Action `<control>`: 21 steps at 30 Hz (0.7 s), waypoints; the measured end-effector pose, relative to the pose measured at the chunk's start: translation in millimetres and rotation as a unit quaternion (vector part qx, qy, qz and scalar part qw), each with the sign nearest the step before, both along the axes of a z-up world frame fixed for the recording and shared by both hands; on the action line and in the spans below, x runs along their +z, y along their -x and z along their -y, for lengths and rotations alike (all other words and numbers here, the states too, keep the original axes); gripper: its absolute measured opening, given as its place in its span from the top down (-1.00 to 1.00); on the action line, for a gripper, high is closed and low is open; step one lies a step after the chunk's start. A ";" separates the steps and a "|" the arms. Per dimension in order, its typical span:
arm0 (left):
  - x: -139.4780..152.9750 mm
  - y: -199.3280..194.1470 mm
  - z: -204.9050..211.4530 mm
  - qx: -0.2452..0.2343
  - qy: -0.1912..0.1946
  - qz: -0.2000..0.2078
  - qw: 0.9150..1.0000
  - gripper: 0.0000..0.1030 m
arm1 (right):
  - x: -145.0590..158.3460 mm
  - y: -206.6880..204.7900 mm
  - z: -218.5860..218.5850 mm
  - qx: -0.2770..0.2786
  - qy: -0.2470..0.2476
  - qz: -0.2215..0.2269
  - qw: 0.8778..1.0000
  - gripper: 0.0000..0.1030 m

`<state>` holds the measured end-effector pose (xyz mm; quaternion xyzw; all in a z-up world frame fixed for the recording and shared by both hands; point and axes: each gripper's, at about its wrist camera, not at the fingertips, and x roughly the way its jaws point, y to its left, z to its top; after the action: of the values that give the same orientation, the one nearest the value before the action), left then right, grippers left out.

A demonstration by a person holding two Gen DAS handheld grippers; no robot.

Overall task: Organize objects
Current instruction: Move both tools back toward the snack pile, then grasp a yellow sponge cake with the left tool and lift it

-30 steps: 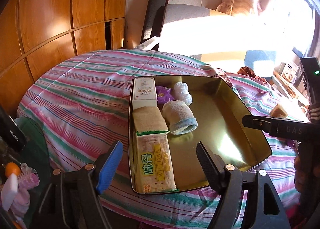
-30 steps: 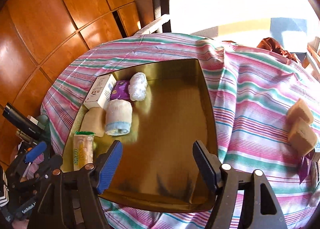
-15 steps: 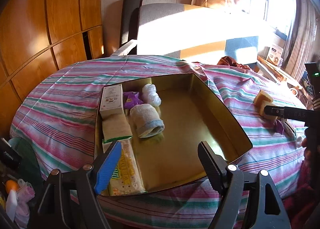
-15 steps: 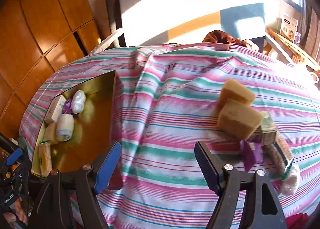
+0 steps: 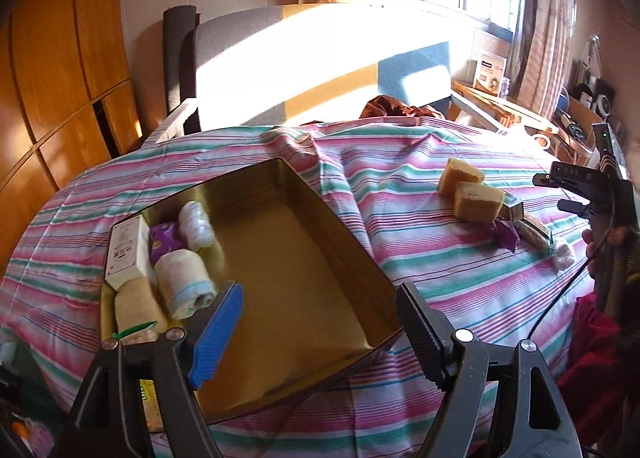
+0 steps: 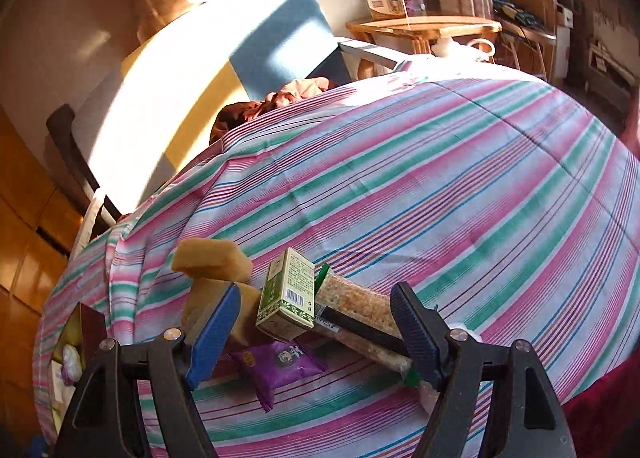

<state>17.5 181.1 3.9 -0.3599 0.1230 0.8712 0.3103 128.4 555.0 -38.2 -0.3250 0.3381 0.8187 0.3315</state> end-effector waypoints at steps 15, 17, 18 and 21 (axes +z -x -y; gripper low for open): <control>-22.4 8.8 -161.5 -0.121 0.028 0.054 0.991 -0.87 | -4.5 -25.3 -18.2 -0.025 0.090 -0.076 0.993 -0.54; -29.2 13.3 -184.4 -0.132 0.035 0.062 0.989 -0.90 | -4.3 -25.2 -18.7 -0.023 0.094 -0.083 0.992 -0.54; -32.2 15.4 -194.5 -0.137 0.039 0.066 0.988 -0.91 | -3.9 -25.5 -19.0 -0.022 0.095 -0.087 0.991 -0.54; -41.7 21.9 -224.4 -0.152 0.046 0.075 0.984 -0.93 | -4.8 -24.8 -19.4 -0.018 0.102 -0.093 0.990 -0.54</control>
<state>-4.4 405.5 -37.8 -0.4155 0.1928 0.7777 0.4306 153.2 574.4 -42.9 -0.2738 0.4552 0.8001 0.2786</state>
